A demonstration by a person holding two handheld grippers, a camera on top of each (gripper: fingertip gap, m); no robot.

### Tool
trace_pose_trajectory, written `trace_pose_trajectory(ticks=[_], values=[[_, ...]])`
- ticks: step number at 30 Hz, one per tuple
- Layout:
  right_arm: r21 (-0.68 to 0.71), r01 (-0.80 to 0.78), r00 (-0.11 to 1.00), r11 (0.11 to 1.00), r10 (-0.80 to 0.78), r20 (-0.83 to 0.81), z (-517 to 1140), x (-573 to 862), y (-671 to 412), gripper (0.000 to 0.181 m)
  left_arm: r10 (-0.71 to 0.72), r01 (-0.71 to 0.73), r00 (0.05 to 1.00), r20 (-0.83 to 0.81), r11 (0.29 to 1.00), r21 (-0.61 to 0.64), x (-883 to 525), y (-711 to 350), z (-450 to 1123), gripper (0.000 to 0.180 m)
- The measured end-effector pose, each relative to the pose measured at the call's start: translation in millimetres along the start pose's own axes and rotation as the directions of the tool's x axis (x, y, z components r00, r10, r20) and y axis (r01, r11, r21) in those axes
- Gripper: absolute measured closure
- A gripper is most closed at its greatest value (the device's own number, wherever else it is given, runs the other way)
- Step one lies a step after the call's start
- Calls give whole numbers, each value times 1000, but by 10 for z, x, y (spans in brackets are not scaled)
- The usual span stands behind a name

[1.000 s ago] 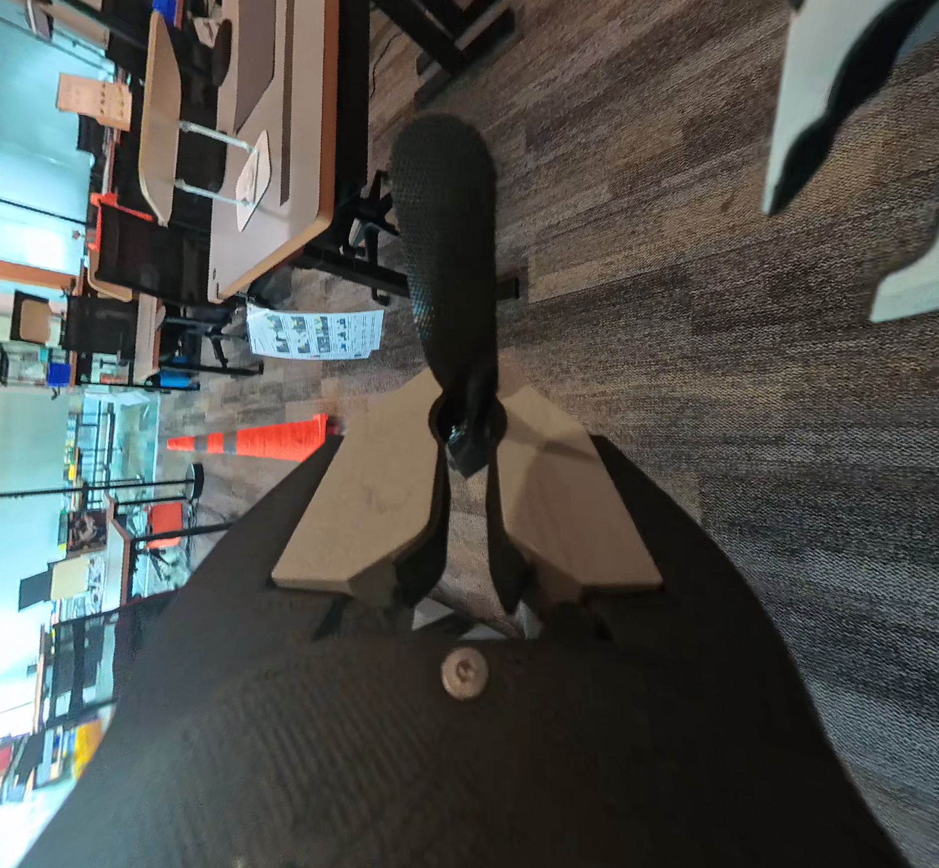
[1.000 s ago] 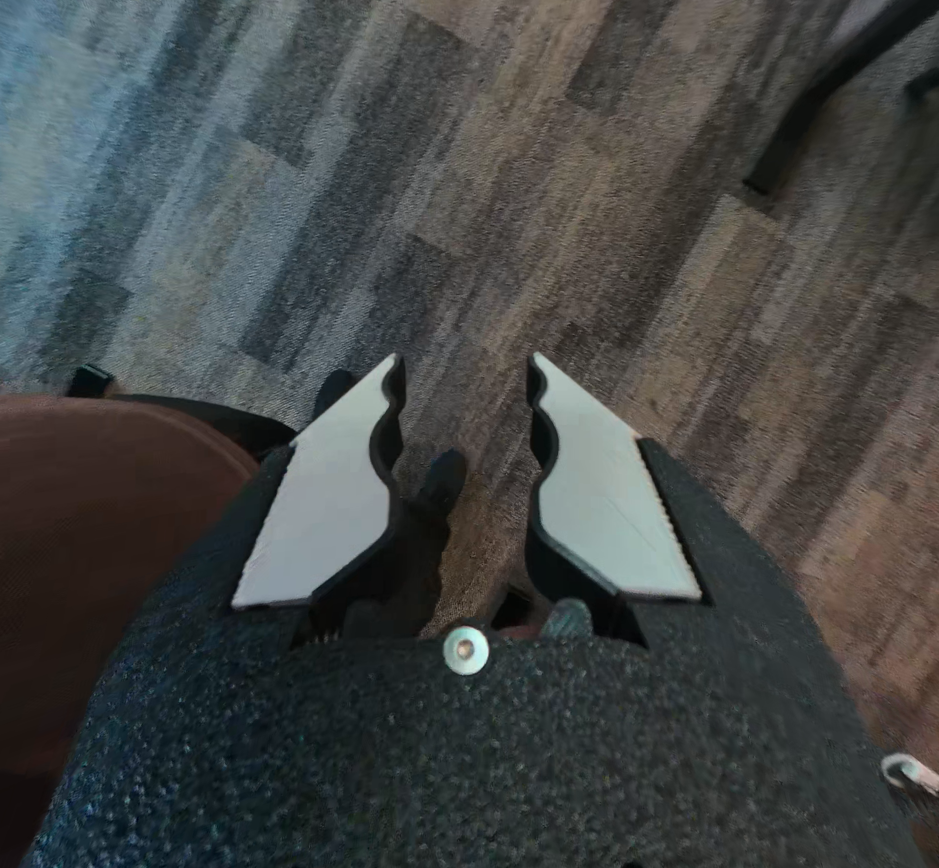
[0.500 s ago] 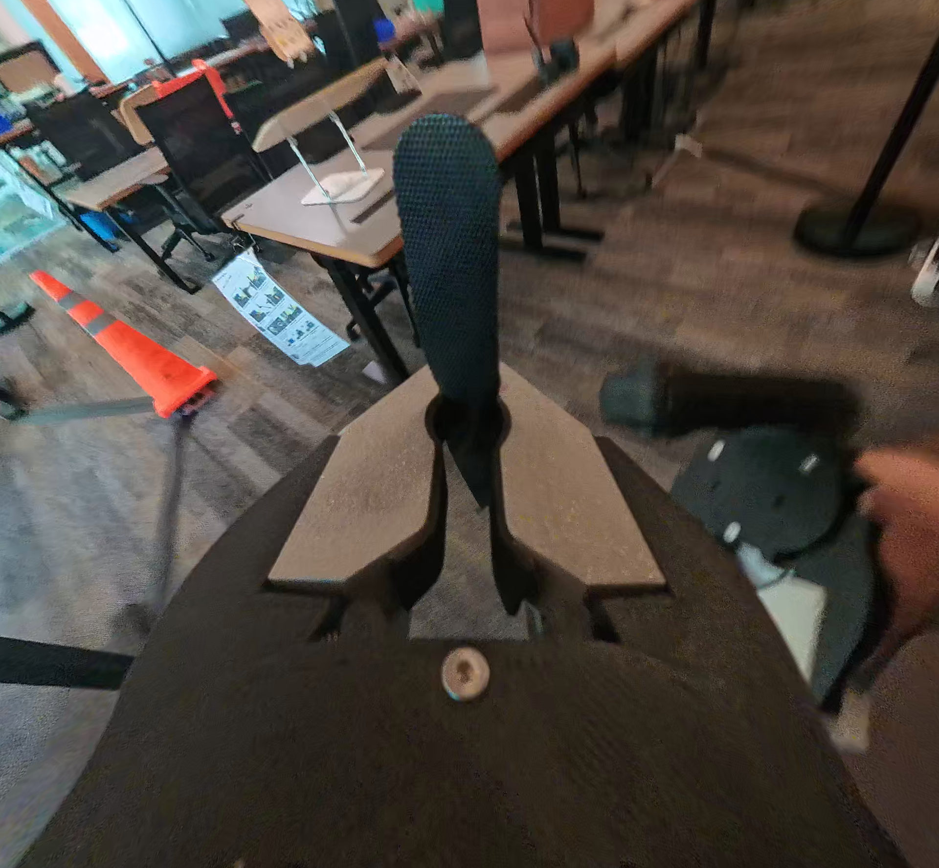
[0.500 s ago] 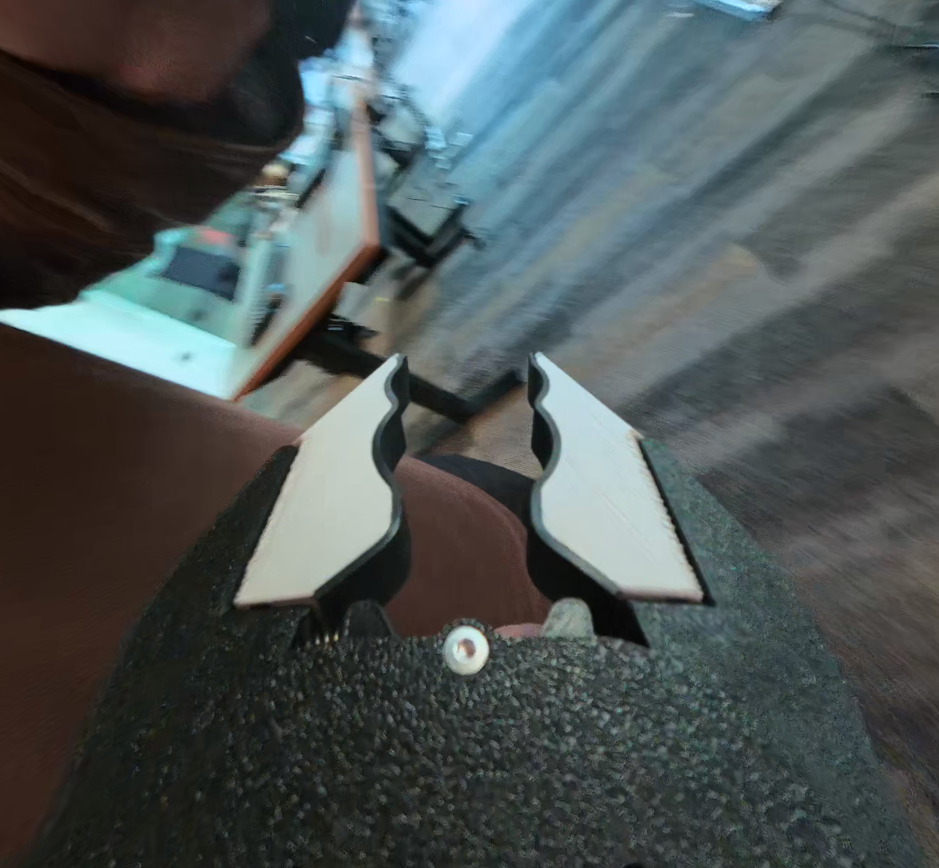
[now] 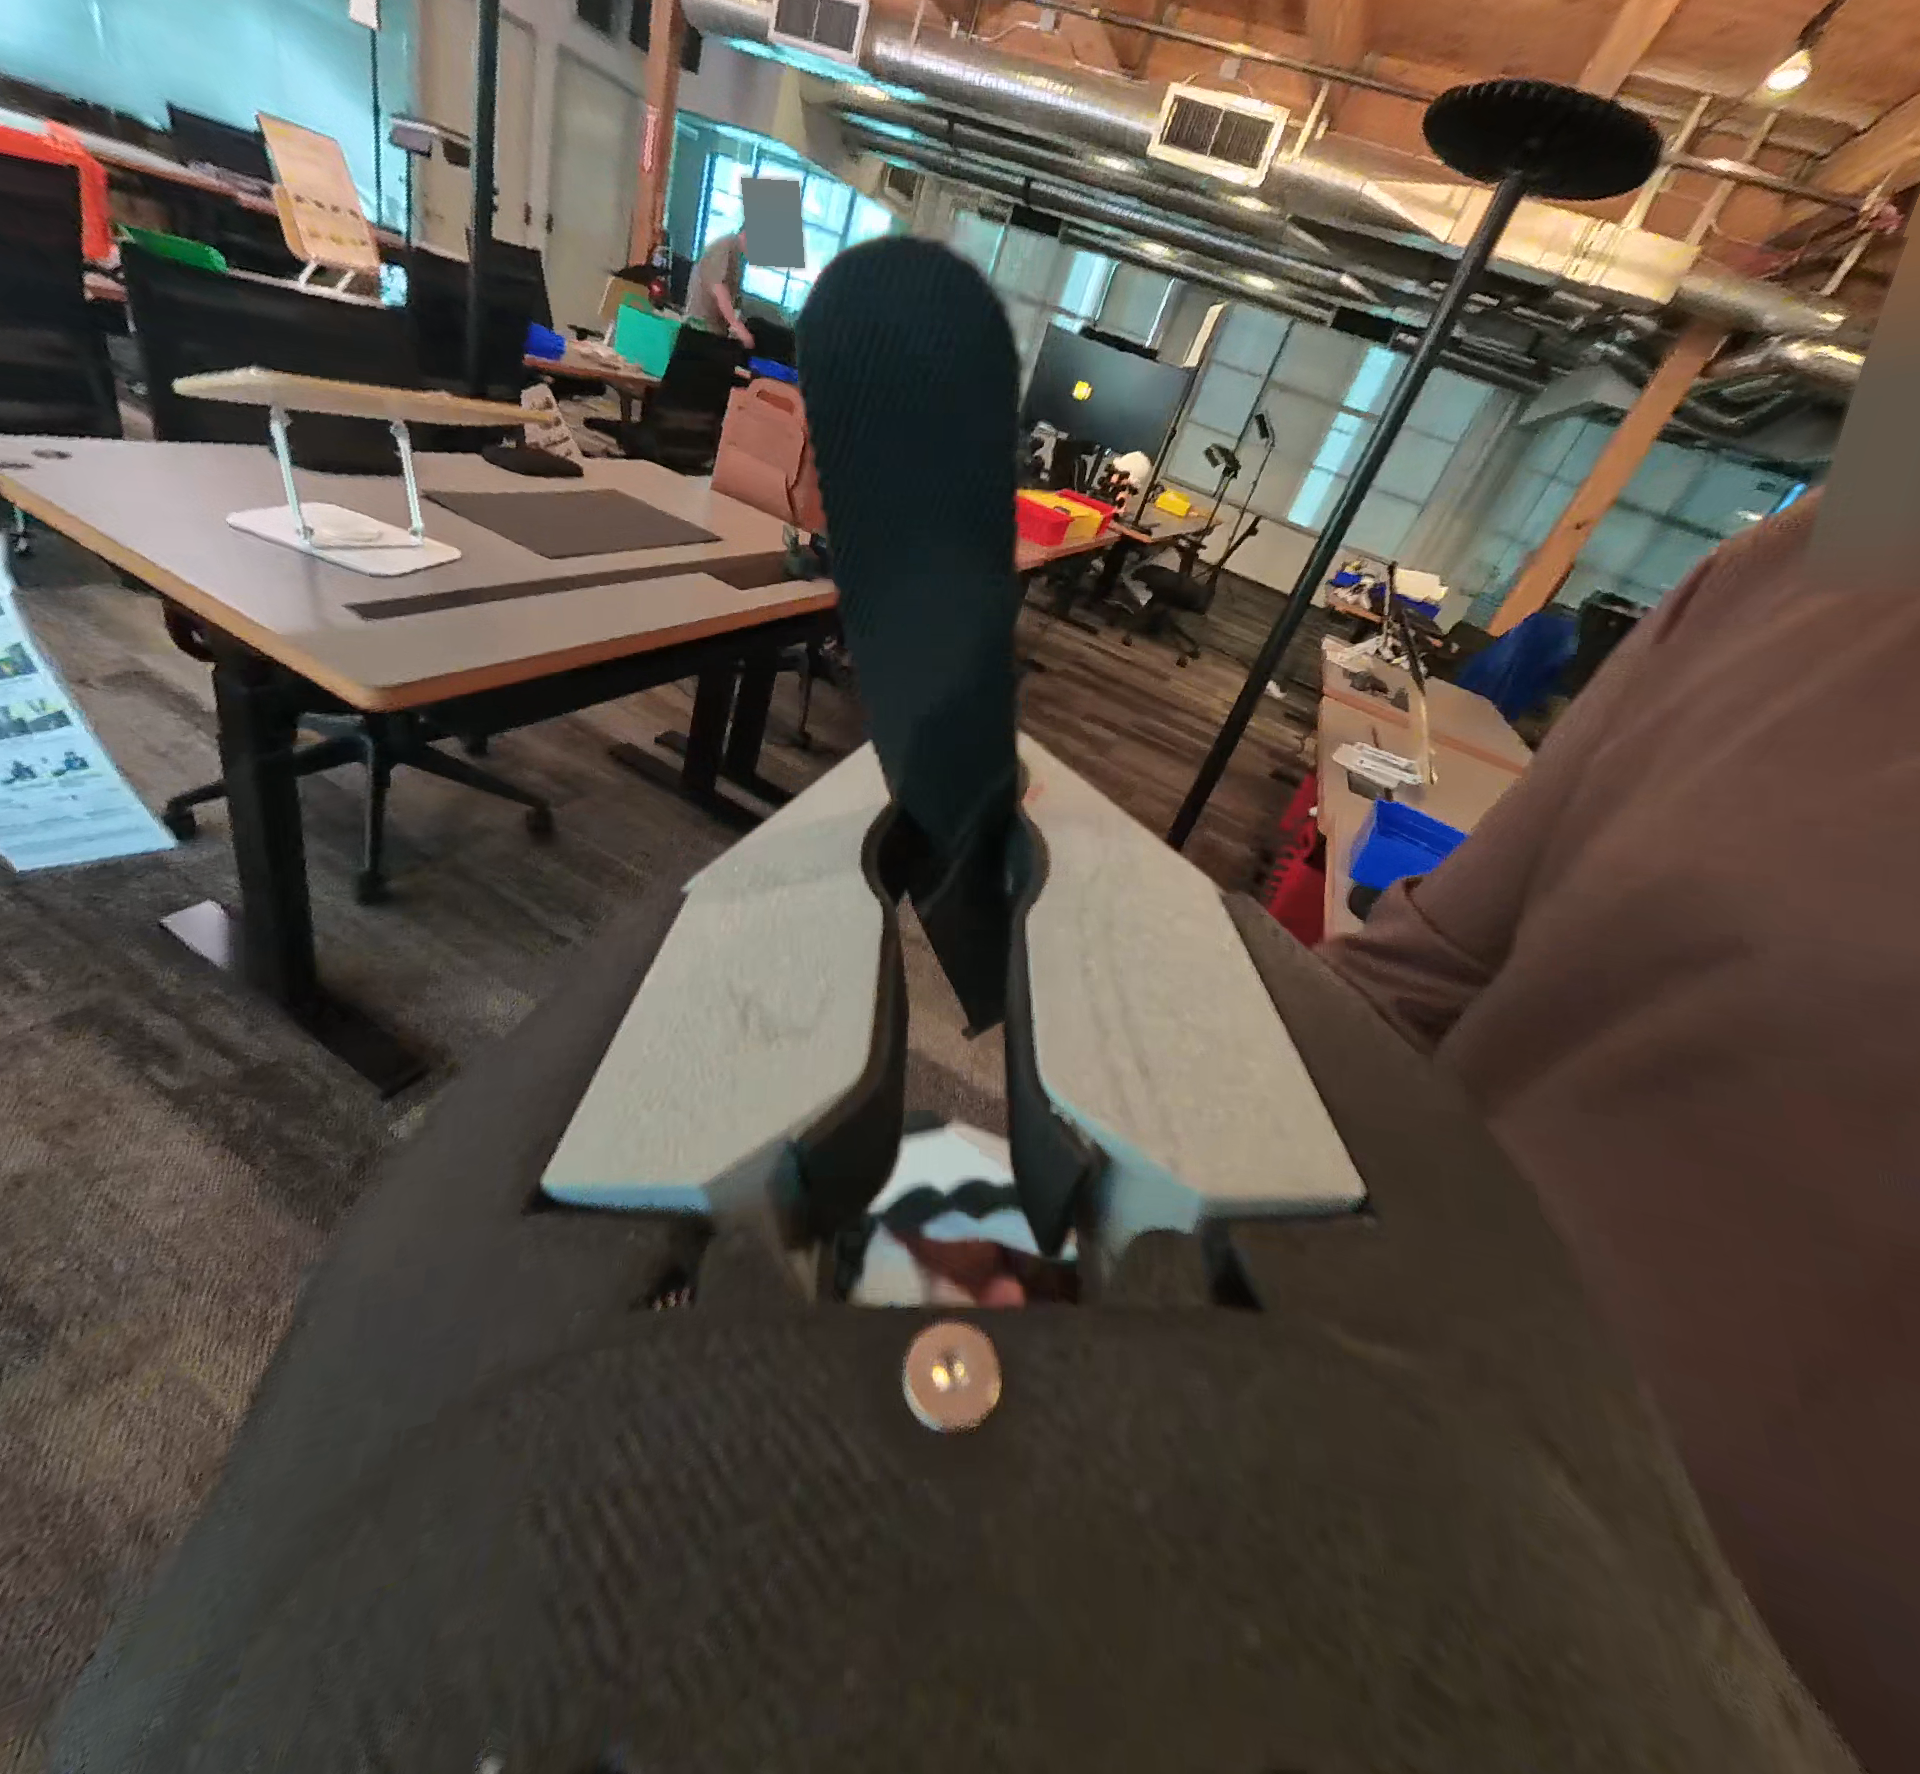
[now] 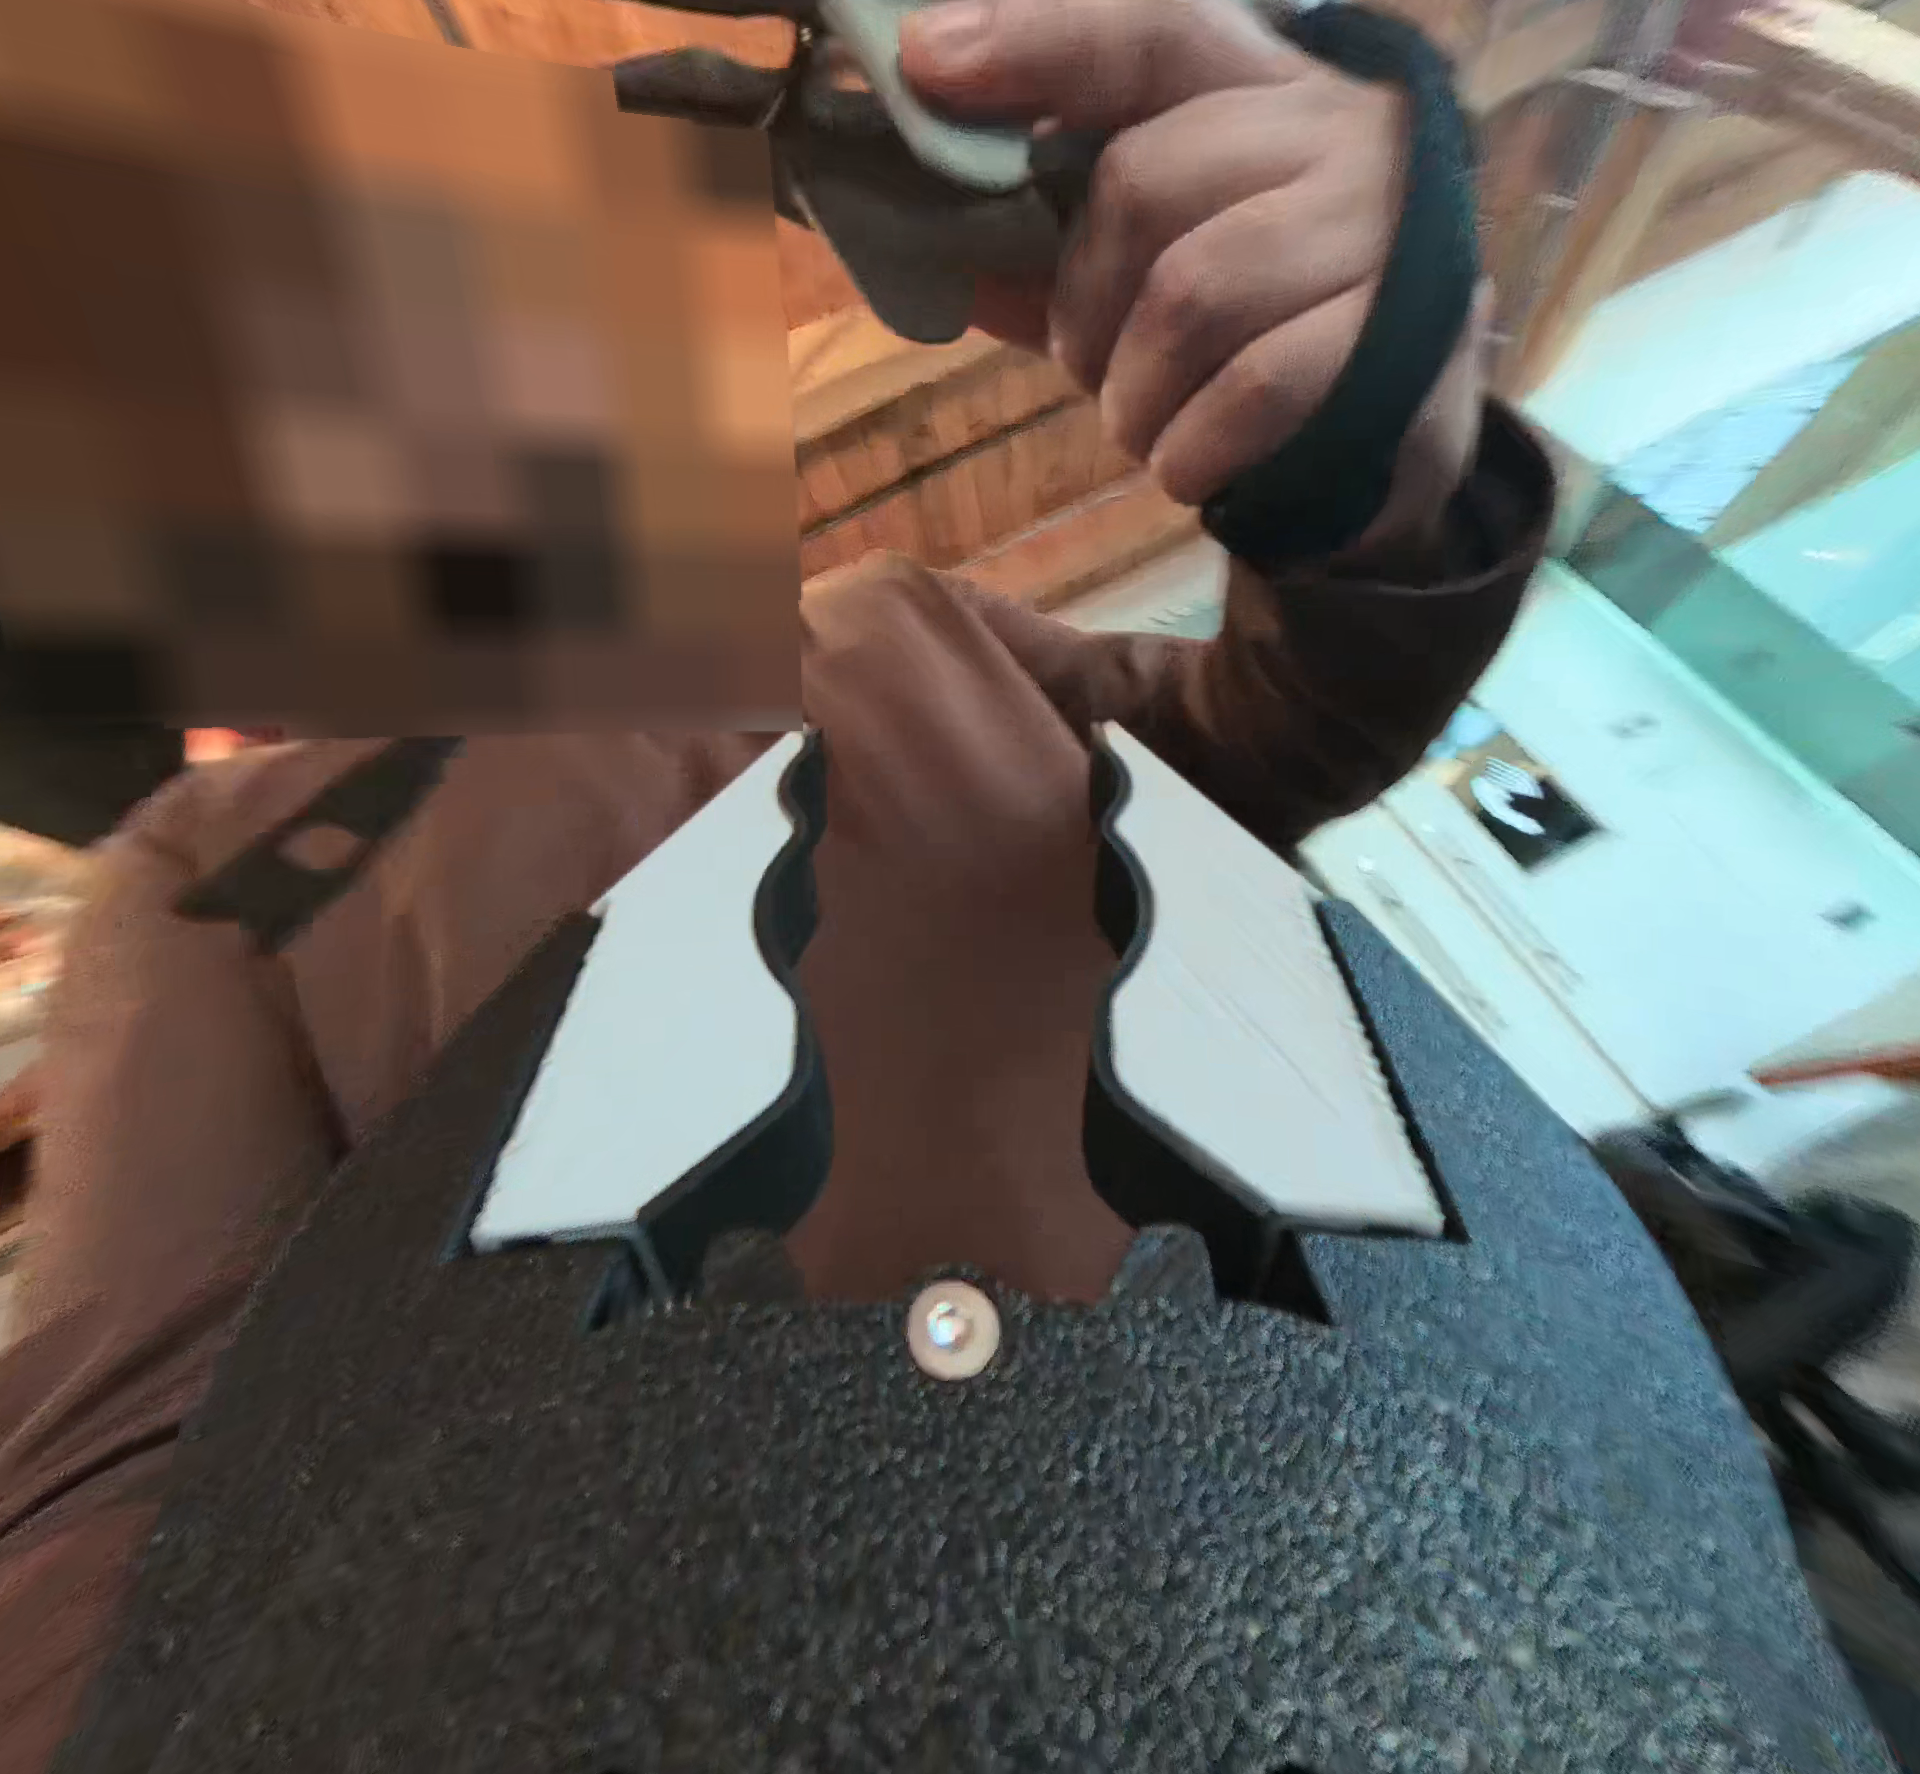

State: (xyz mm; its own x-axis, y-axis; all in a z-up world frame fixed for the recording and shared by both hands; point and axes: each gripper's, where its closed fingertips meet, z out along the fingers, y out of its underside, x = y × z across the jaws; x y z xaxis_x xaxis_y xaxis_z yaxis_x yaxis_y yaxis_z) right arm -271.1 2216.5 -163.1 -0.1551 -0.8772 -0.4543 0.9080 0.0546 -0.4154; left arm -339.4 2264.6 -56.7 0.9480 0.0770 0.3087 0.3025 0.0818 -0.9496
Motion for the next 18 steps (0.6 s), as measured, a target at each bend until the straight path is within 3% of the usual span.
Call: trace_pose_trajectory(ticks=[3, 5, 7, 10, 13, 18], values=[[-161, 16, 946, 987, -67, -318, -172, 281, 130, 137, -19, 24, 998, 58, 997, -74, 8, 217, -270, 167], [-299, -30, 792, 954, -160, -589, -393, 589, 146, 137, -54, 67, 993, 101, 990, -128, -21, 430, -467, 167], [-475, -75, 586, 877, -347, -732, -579, 793, 89, 130, -131, 150, 984, 122, 974, -167, -45, 666, -655, 167], [-720, -173, 284, 672, -666, -690, -637, 999, -143, 135, -186, 234, 961, 203, 941, -246, -112, 1072, -985, 167], [-804, -313, 80, 506, -829, -553, -510, 1287, -361, 135, -174, 278, 925, 337, 915, -293, -263, 1490, -1543, 168], [-826, -465, 66, 318, -918, -390, -74, 2073, -79, 133, -127, 288, 813, 568, 936, -203, -526, 1640, -2661, 169]])
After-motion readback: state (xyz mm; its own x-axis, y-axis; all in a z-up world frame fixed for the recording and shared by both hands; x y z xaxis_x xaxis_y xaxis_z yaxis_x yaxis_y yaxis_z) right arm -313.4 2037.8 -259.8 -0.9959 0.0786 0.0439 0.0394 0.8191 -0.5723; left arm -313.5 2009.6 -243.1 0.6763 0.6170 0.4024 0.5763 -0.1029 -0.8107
